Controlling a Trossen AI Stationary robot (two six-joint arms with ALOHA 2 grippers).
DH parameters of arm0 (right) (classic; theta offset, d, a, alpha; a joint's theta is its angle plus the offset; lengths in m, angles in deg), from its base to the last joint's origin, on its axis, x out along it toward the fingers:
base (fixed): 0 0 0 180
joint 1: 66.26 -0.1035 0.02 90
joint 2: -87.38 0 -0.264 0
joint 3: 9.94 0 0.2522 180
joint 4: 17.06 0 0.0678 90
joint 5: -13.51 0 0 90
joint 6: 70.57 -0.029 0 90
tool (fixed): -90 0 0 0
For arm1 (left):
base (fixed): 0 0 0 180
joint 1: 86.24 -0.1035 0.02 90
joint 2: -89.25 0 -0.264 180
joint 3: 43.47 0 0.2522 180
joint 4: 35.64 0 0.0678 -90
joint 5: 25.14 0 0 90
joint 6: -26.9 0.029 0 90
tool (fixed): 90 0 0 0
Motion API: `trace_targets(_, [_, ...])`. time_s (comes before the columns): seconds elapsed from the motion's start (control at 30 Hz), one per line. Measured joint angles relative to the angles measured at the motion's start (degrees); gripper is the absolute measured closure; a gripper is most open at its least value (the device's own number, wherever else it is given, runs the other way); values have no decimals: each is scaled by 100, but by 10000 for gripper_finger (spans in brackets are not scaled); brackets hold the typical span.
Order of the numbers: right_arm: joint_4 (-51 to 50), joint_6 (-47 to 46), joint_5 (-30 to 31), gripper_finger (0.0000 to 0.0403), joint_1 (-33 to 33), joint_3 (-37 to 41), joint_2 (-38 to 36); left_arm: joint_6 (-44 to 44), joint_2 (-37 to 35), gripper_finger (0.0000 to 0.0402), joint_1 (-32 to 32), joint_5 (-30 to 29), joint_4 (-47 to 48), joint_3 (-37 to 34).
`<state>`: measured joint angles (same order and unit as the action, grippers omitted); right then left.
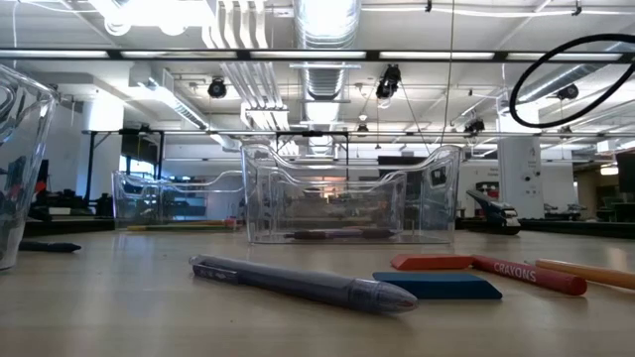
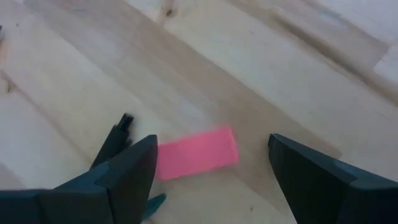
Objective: Sort crayons/erasers/pens/pencils in bins
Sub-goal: Put the pink eraser into the top right transparent bin
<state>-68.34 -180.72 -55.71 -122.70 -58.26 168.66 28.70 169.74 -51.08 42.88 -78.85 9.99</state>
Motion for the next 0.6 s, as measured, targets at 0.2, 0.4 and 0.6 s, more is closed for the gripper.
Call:
trace_targets(0.2, [60, 206, -244, 107, 0, -100, 7, -10, 2, 176, 0, 2, 0, 0])
trace_targets(0.4, [32, 384, -326, 137, 0, -182, 11, -9, 4, 176, 0, 2, 2, 2])
trace_targets(0.6, [58, 489, -339, 177, 2, -184, 55, -9, 4, 176, 0, 4, 2, 2])
